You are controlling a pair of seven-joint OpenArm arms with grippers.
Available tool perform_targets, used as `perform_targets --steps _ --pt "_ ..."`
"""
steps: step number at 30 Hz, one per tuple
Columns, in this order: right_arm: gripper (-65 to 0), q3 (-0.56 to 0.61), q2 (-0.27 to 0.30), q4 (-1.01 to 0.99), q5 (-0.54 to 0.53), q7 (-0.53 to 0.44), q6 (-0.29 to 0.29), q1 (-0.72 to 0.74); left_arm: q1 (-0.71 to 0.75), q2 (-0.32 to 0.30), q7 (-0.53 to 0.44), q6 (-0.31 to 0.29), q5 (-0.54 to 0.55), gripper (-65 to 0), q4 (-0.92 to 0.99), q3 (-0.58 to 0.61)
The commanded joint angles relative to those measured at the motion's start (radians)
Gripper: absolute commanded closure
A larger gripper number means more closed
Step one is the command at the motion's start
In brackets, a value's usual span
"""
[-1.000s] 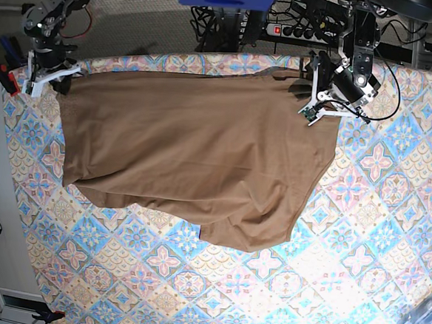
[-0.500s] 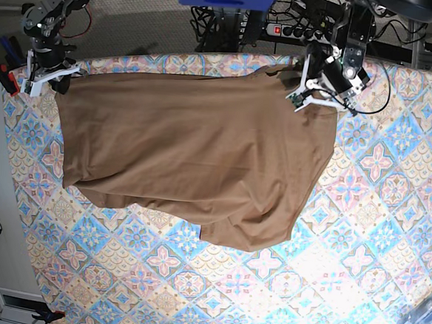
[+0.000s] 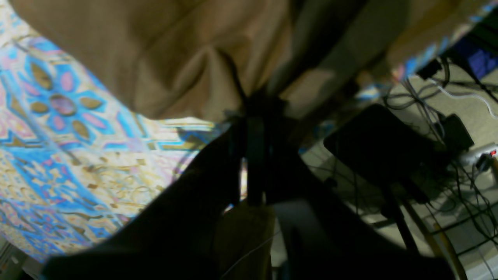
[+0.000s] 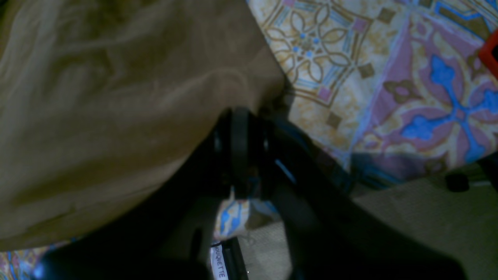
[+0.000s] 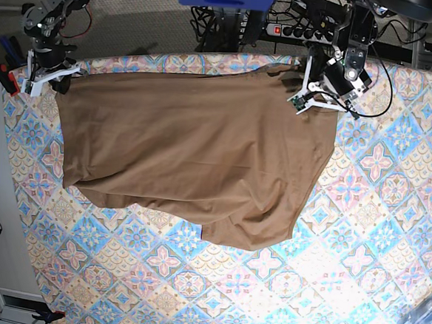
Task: Layout the t-shirt on the table in an organized manner, then fold the t-shirt properly
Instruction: 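Lower the shirt onto the table, stretching it between both grippers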
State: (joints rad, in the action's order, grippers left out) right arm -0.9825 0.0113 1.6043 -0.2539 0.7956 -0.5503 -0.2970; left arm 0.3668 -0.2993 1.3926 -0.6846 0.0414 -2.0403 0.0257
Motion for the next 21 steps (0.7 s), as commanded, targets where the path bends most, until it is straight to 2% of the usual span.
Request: perform_targets --steps 1,12,16,18,21 --pt "0.0 -0.002 0.014 0.018 -0.012 -0.023 -0.001 0.002 -0.007 -0.002 0.004 0.004 -0.004 0.0 -0.021 -0.002" --pt "0.0 0.0 0.014 0.018 -0.011 -0.021 -0.001 0.003 -0.032 0.024 0.004 0.004 -0.007 0.0 -0.021 -0.005" --pt "0.0 0.063 0.014 0.02 -0.011 -0.021 -0.001 0.002 -0.033 0.035 0.004 0.006 0.001 0.0 -0.029 -0.037" --pt "0.0 0.095 0.014 0.02 -0.011 -0.021 -0.001 0.002 -0.033 0.068 0.004 0.003 0.001 -8.5 -0.063 -0.085" --pt "-8.2 0.121 0.014 0.021 -0.011 -0.025 -0.001 -0.001 -0.038 0.078 0.004 0.003 0.002 -18.8 -0.073 -0.108"
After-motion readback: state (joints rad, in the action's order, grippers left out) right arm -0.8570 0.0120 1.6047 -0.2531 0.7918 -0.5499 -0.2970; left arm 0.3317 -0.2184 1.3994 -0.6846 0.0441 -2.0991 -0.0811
